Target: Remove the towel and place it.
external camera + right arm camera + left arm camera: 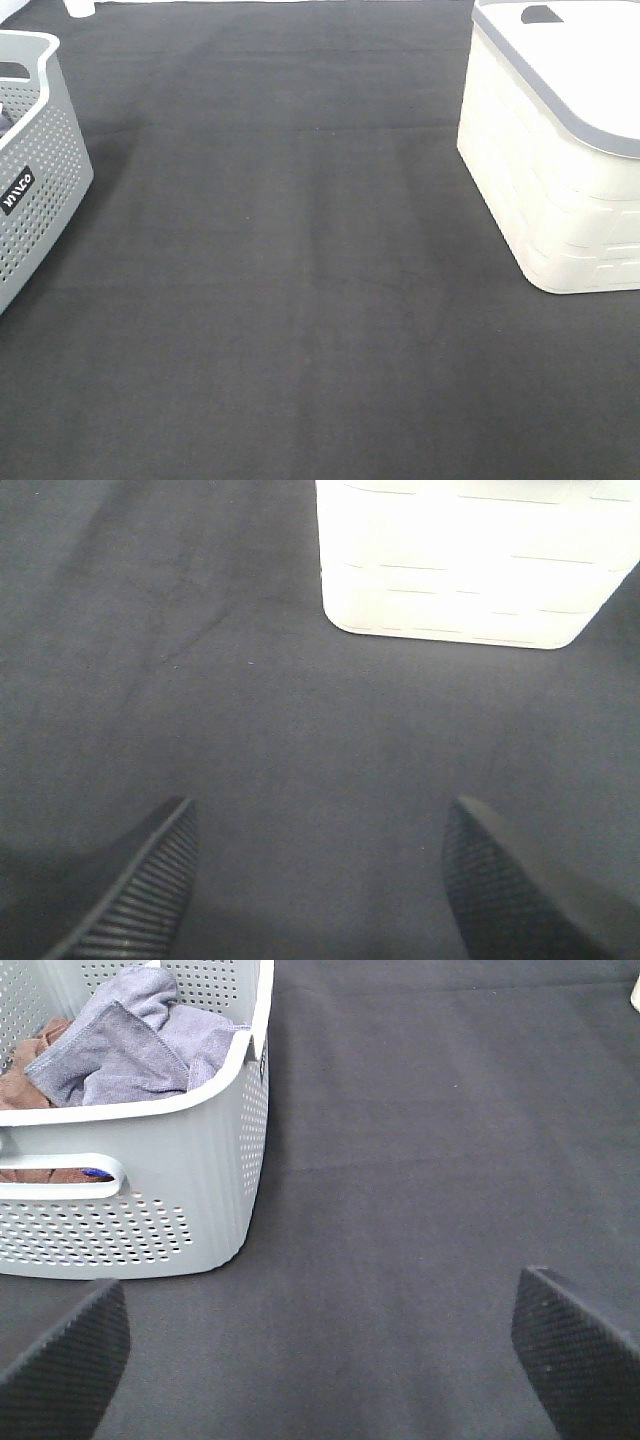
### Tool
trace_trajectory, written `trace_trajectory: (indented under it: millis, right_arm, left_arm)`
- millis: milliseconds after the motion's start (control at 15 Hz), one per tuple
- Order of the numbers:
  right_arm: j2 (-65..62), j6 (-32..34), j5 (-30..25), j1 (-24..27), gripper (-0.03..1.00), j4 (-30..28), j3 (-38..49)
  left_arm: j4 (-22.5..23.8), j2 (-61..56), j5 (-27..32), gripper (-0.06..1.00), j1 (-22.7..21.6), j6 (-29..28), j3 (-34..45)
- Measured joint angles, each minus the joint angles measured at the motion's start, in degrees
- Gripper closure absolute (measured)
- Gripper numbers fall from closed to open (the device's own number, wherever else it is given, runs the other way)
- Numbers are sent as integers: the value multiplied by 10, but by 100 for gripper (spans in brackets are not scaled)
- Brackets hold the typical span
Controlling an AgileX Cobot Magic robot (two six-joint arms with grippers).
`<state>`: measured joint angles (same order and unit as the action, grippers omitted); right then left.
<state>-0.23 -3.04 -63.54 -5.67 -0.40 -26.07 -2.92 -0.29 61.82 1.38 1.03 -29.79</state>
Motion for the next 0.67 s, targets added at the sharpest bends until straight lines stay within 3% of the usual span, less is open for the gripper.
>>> trace_trajectory:
  millis: [667]
  right_arm:
    - [0, 0, 0, 0, 29, 0, 0]
  left_arm:
    - [18, 0, 0, -4, 0, -26, 0]
